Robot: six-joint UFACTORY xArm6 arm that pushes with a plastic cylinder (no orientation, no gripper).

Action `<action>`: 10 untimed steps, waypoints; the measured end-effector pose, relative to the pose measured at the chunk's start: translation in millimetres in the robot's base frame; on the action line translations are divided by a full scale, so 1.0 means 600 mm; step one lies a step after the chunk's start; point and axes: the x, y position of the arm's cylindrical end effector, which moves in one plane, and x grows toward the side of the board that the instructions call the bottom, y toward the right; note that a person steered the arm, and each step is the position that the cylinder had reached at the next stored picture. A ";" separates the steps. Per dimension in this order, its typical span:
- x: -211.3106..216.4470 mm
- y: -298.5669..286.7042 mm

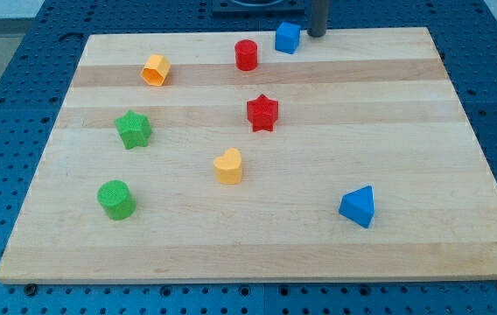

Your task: Push the blue cube to the top left of the board

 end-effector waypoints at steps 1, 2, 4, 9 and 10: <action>0.005 -0.064; -0.001 -0.022; 0.038 0.043; 0.046 -0.155; -0.001 -0.214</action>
